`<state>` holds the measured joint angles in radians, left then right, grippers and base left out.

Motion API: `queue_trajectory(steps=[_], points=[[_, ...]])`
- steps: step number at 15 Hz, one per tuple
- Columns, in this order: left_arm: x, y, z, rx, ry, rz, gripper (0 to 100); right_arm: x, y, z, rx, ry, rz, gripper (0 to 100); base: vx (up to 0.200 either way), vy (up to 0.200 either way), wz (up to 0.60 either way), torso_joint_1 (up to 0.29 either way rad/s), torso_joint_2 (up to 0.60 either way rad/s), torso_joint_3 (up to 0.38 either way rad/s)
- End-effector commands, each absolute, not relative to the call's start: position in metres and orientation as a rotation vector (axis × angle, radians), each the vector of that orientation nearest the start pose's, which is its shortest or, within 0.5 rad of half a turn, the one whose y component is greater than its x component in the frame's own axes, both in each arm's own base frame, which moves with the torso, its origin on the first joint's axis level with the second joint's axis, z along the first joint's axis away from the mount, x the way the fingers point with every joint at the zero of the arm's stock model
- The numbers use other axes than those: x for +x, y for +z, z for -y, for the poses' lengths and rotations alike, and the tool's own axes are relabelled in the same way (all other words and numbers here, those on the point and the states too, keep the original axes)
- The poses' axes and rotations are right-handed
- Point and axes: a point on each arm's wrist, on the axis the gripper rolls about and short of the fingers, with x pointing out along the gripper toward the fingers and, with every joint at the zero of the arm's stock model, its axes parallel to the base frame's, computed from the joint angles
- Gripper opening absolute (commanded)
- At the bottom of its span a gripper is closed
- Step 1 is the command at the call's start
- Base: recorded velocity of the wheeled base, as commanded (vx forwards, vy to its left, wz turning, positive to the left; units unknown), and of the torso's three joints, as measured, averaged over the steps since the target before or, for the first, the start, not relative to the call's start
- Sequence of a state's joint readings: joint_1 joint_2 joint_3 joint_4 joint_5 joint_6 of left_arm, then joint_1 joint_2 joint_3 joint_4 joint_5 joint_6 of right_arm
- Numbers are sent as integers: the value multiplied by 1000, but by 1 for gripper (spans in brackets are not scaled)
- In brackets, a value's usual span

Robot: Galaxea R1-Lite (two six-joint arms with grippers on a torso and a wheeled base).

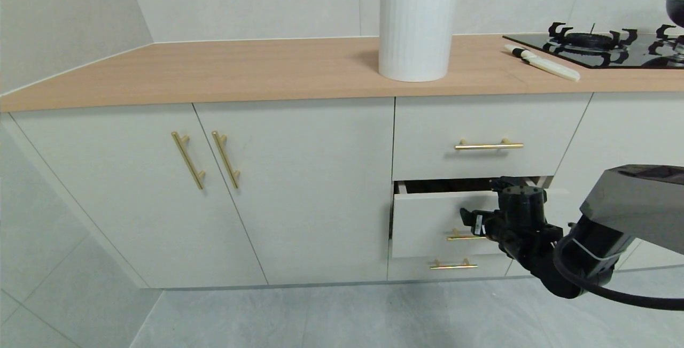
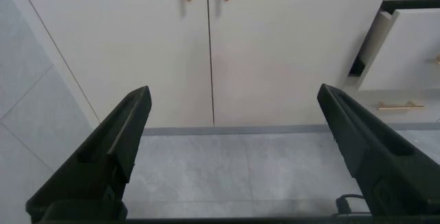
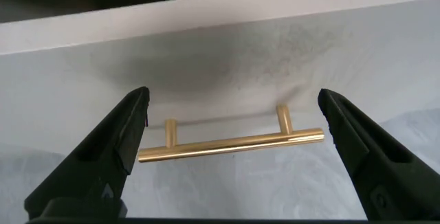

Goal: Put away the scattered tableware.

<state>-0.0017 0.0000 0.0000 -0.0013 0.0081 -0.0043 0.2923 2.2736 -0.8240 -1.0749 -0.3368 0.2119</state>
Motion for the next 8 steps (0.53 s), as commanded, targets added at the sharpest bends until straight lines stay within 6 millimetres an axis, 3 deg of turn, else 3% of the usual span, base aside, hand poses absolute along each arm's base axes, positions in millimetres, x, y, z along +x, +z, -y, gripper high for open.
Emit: queue_trajectory(steps=[1,8], points=[[-23,76,0,-5,6,0,100,381,19,-101,101,-101,-331,100,0,0,0,0,0,0],[-23,76,0,-5,8,0,100,399,10,-101,119,-137,-253,100,0,0,0,0,0,0]])
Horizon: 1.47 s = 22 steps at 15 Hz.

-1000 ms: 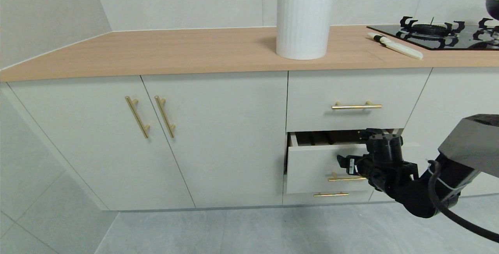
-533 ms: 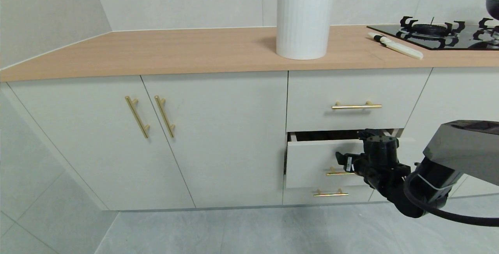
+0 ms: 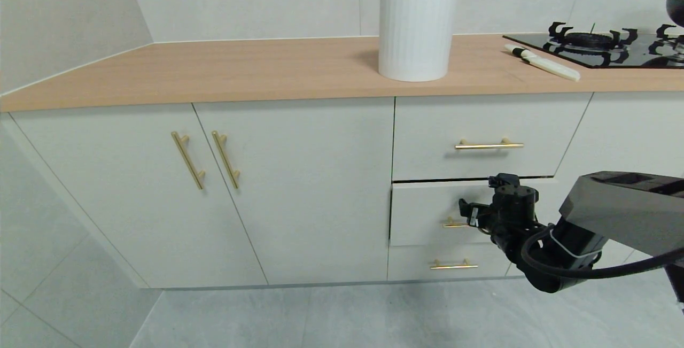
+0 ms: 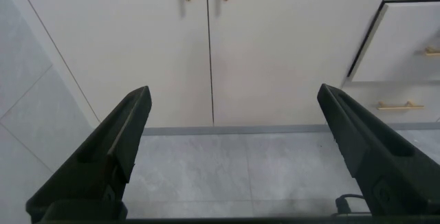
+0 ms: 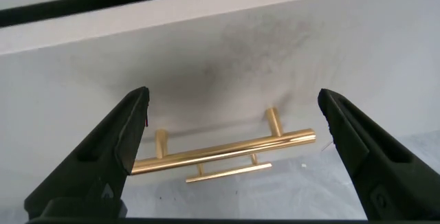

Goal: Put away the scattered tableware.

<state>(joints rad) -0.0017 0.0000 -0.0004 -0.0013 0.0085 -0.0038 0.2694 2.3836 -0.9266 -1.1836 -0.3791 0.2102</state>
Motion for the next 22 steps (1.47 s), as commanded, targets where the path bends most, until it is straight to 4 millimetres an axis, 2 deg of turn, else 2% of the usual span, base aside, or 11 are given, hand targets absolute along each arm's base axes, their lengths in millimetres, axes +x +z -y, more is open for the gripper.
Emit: queue_trajectory(steps=[1,16,22], points=[[-23,76,0,-5,8,0,100,401,9,-99,120,-145,-251,100,0,0,0,0,0,0],[-23,76,0,-5,8,0,100,431,7,-92,149,-270,-122,100,0,0,0,0,0,0],[-23,76,0,-5,6,0,100,426,9,-92,141,-270,-132,100,0,0,0,0,0,0]])
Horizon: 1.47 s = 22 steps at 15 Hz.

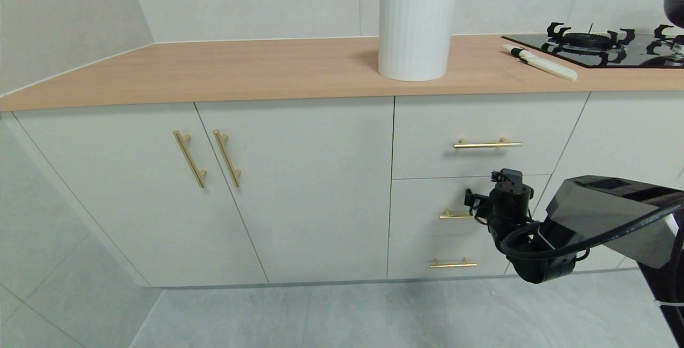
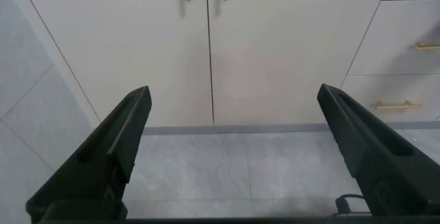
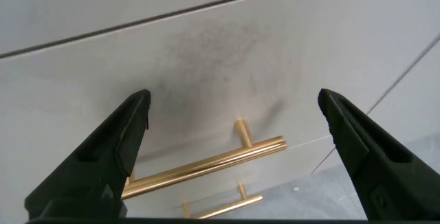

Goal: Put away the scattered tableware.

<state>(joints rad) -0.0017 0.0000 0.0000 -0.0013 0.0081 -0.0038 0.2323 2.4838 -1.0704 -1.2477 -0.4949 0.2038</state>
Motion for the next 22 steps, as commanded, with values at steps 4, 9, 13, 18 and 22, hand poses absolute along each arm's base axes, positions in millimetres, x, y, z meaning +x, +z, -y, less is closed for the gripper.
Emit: queue_trajectory(steps=[4,9,13,18,22], points=[[-23,76,0,-5,8,0,100,380,28,-92,109,-238,-205,100,0,0,0,0,0,0],[-23,76,0,-5,6,0,100,258,120,-82,65,-143,-128,100,0,0,0,0,0,0],[-23,76,0,-5,8,0,100,172,161,-54,2,-157,19,100,0,0,0,0,0,0],[-23,76,0,-5,8,0,100,81,178,-15,-34,-248,190,100,0,0,0,0,0,0],[-23,76,0,-5,8,0,100,18,177,9,-98,-386,270,100,0,0,0,0,0,0]])
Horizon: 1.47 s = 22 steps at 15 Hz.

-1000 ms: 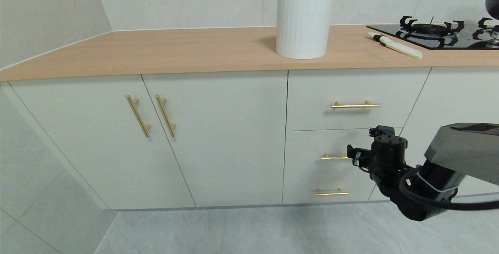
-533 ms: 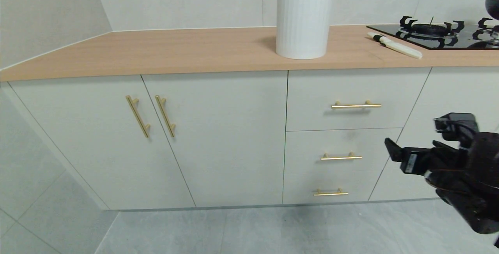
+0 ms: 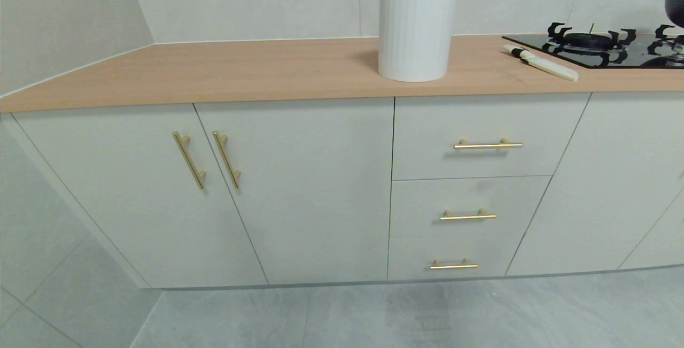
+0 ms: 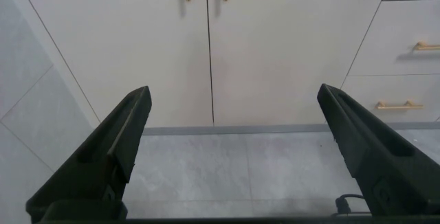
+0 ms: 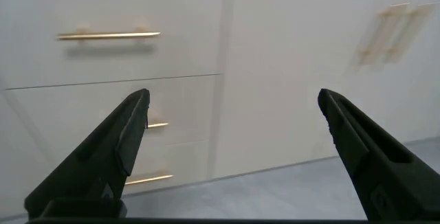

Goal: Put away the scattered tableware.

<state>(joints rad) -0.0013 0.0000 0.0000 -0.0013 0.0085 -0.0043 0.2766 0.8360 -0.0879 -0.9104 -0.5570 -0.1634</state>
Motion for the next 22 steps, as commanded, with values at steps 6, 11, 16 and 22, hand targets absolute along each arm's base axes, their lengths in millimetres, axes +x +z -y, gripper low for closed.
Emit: queue_trajectory(steps=[6,11,16,22], points=[[-23,76,0,-5,8,0,100,-55,181,17,-48,-557,299,100,0,0,0,0,0,0],[-23,76,0,-5,8,0,100,-60,150,11,-60,-509,215,100,0,0,0,0,0,0],[-23,76,0,-5,8,0,100,-31,102,2,3,-87,103,100,0,0,0,0,0,0],[-23,76,0,-5,8,0,100,-23,80,1,-2,-46,44,100,0,0,0,0,0,0]])
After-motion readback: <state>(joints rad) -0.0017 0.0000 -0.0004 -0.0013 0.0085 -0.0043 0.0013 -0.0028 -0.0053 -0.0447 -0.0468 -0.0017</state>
